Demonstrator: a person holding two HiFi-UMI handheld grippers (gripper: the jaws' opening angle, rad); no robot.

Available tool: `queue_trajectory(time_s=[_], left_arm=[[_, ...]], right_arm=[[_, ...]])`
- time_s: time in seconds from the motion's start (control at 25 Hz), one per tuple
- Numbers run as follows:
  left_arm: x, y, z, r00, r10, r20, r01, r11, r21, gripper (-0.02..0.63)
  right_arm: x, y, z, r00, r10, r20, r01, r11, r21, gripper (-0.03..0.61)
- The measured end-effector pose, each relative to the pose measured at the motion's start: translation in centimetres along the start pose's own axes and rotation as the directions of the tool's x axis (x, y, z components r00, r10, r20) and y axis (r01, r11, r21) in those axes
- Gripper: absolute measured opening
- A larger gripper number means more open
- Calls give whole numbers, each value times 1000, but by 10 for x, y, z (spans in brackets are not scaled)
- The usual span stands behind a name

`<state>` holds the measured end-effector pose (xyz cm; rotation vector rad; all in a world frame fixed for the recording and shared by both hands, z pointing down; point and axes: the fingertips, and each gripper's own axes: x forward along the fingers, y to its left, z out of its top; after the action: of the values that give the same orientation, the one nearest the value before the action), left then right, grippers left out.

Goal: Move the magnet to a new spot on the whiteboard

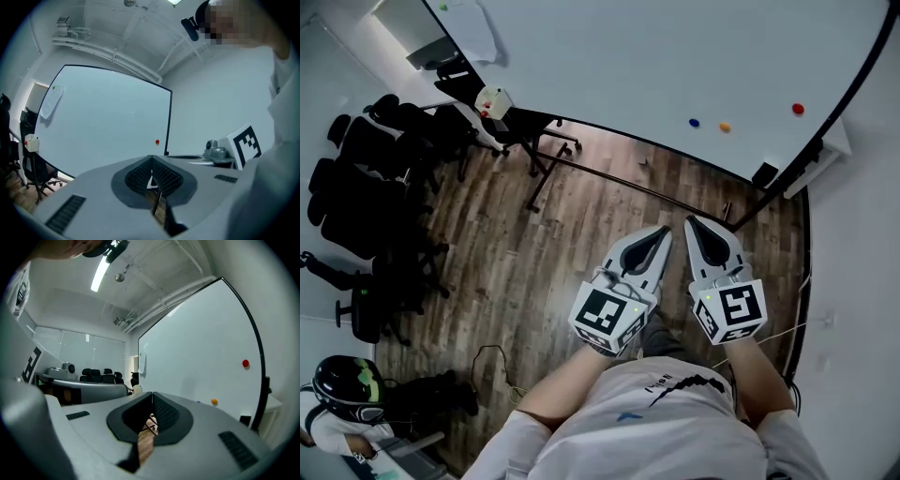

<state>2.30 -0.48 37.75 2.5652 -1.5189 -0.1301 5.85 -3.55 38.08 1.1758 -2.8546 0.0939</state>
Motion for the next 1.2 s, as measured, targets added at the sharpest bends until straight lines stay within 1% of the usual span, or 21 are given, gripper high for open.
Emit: queue_trajectory(time_s=[0.24, 0.44, 0.6, 0.8, 1.0, 1.2], left_arm=[[59, 58, -1, 1000, -11, -26, 11, 1000, 10, 12], [102, 101, -2, 999, -16, -43, 17, 1000, 6, 12], [132, 121, -10, 997, -18, -71, 18, 1000, 2, 12], [155, 147, -12, 997, -27, -79, 26, 1000, -3, 12], [180, 164, -22, 990, -93, -109, 91, 996, -24, 12], [202, 178, -30, 976, -174, -134, 171, 985, -34, 12]], right_arm=[[71, -43, -12, 999, -35, -18, 36, 999, 41, 12], [124, -73, -19, 998, -61, -29, 62, 997, 49, 12], [149, -95, -22, 996, -82, -36, 84, 995, 58, 12], [174, -106, -27, 993, -107, -54, 110, 992, 54, 12], [188, -125, -37, 980, -184, -73, 190, 979, 75, 12], [199, -147, -48, 953, -289, -96, 298, 950, 95, 12]])
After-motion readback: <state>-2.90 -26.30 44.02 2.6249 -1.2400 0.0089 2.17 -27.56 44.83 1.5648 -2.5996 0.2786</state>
